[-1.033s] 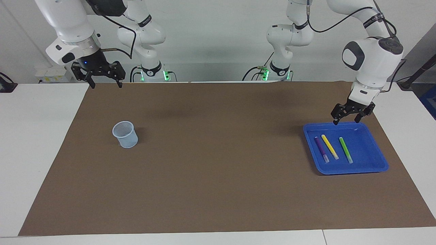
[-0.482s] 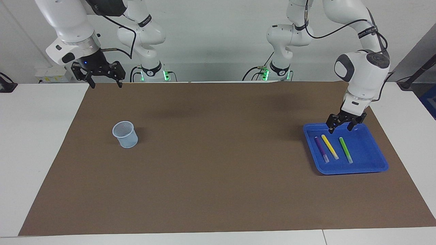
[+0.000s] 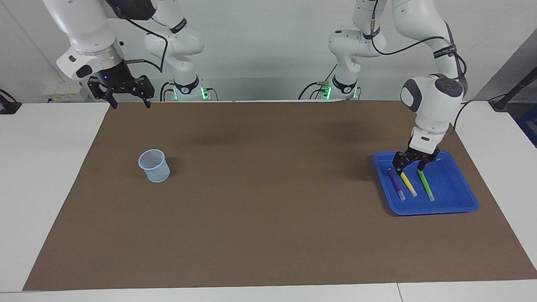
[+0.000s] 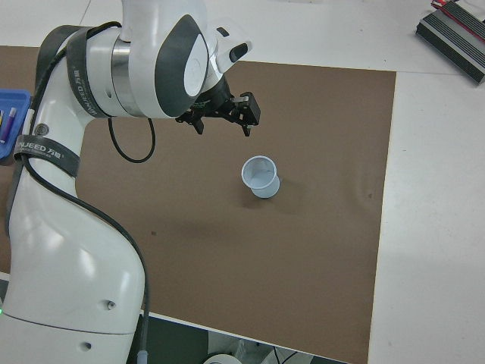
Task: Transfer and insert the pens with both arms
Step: 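Reach the left gripper down over the purple pen in the tray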
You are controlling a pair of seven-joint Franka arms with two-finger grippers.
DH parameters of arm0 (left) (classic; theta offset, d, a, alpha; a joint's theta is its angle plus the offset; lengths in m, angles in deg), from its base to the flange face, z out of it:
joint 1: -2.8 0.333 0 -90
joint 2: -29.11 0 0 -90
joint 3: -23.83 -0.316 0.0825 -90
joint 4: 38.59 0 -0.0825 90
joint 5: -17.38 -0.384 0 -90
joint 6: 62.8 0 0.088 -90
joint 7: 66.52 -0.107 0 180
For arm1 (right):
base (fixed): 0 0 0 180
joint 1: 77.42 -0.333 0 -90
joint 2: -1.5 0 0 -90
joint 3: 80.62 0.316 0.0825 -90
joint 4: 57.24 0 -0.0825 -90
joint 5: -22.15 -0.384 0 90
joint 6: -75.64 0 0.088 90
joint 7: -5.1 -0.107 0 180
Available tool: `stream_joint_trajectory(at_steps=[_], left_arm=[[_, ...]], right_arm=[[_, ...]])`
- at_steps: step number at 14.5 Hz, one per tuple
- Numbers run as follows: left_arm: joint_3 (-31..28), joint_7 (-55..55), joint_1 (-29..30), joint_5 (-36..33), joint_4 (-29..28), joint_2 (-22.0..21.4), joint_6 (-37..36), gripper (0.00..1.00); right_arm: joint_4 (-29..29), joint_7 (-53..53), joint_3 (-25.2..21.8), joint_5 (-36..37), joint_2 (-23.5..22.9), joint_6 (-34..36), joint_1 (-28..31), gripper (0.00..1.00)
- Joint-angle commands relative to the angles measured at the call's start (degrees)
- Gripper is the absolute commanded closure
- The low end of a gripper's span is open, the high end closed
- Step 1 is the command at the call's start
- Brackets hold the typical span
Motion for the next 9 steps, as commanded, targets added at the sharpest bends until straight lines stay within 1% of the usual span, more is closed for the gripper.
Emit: stream_joint_trajectory(at_steps=[1, 3, 5, 9], left_arm=[[-0.5, -0.2, -0.3, 0.4, 0.6, 1.1, 0.8, 0.18], [-0.5, -0.2, -0.3, 0.4, 0.7, 1.9, 1.9, 0.2], [-0.5, -0.2, -0.3, 0.4, 0.8, 2.6, 2.4, 0.27], [-0.5, -0.3, -0.1, 0.4, 0.8, 3.6, 3.2, 0.29]], right_arm=[[0.8, -0.9, 0.0, -0.2, 1.1, 0.9, -0.2, 0.0], [0.8, -0.9, 0.0, -0.2, 1.1, 0.9, -0.2, 0.0], [0.9, -0.9, 0.0, -0.2, 1.2, 0.9, -0.2, 0.0], [0.9, -0.6, 0.0, -0.2, 1.2, 2.0, -0.2, 0.0]])
